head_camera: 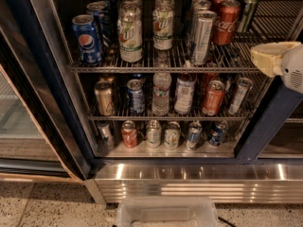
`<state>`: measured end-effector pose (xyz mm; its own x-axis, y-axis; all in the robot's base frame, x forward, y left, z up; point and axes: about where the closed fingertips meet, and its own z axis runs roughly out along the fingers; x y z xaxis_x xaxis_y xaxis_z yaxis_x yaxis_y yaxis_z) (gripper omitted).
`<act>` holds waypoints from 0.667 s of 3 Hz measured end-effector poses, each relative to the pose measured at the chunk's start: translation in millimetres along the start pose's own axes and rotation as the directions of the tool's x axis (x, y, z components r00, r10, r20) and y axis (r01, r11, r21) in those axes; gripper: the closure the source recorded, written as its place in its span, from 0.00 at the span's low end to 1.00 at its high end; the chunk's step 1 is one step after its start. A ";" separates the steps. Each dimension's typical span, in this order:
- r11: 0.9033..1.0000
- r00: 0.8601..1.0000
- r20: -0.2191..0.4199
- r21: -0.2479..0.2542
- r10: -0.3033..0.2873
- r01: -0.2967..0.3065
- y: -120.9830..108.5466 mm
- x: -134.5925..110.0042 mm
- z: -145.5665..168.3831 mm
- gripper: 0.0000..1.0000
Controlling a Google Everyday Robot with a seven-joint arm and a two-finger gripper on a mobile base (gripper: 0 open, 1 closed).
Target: Pick green can from top shelf of fridge
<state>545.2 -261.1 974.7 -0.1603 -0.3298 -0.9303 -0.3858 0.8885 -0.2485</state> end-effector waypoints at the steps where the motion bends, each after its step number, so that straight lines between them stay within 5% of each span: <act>1: 1.000 1.000 0.008 -0.017 0.015 -0.015 17.5 -2.1 -11.8 1.00; 2: 0.999 1.000 0.012 -0.031 0.028 -0.028 30.3 -6.7 -25.0 1.00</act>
Offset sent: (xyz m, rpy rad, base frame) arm -0.0553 0.0279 0.0132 0.0573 0.0080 0.0305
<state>511.8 -240.0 980.1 -0.1603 -0.3008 -0.9401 -0.4089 0.8871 -0.2141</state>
